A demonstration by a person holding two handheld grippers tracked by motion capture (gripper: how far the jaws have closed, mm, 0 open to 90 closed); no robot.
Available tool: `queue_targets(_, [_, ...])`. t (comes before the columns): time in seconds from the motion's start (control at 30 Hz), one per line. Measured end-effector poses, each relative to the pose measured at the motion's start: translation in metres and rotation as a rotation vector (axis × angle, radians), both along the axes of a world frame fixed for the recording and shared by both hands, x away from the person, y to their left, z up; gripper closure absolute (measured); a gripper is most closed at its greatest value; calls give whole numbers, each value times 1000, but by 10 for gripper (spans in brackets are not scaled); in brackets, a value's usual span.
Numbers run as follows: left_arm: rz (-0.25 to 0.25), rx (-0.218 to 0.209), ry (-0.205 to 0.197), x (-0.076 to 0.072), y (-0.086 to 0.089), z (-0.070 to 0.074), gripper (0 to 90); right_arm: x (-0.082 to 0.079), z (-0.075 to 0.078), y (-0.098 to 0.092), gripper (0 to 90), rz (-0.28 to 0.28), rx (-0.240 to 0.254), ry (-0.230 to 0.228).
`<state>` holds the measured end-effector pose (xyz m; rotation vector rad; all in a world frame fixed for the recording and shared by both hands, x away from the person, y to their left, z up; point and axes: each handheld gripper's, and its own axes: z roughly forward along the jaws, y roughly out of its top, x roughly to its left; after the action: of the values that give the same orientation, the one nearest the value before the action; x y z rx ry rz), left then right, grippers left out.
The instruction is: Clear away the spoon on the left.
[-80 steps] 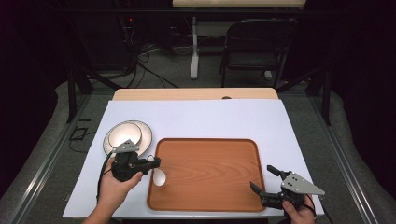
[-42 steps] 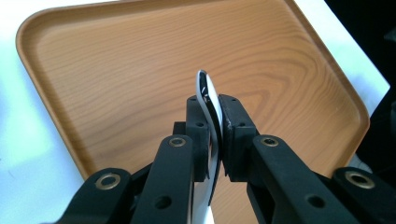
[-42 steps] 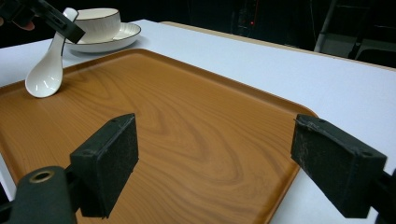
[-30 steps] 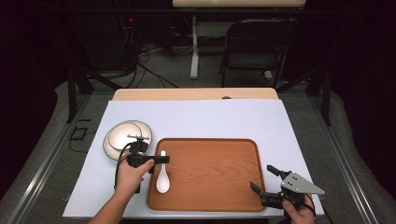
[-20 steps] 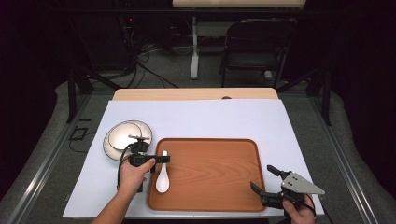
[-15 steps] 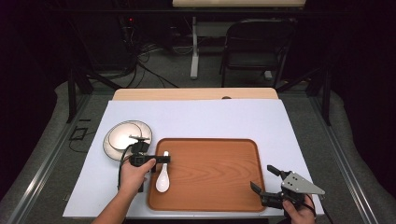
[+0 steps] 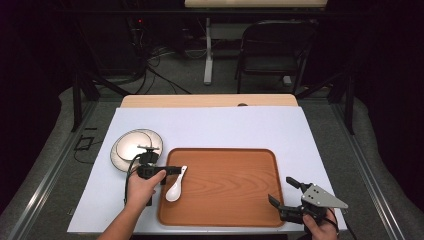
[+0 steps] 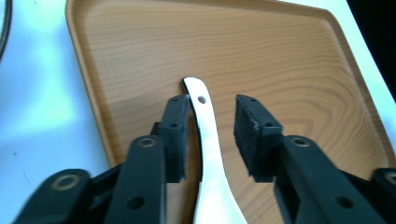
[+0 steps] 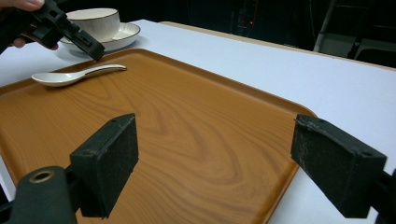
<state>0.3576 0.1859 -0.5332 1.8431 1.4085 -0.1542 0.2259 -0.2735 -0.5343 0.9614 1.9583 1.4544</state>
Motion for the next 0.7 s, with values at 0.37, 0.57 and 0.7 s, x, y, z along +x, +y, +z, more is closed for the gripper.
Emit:
queue_targets(0.37, [5, 128, -159, -13, 5, 10, 502, 0, 0, 0, 144, -1, -2, -4])
queue_targets(0.57, [35, 168, -239, -25, 18, 18, 462, 0, 0, 0, 144, -1, -3, -4])
queue_targets(0.7, [49, 182, -303, -34, 27, 24, 439, 0, 0, 0, 144, -1, -3, -2])
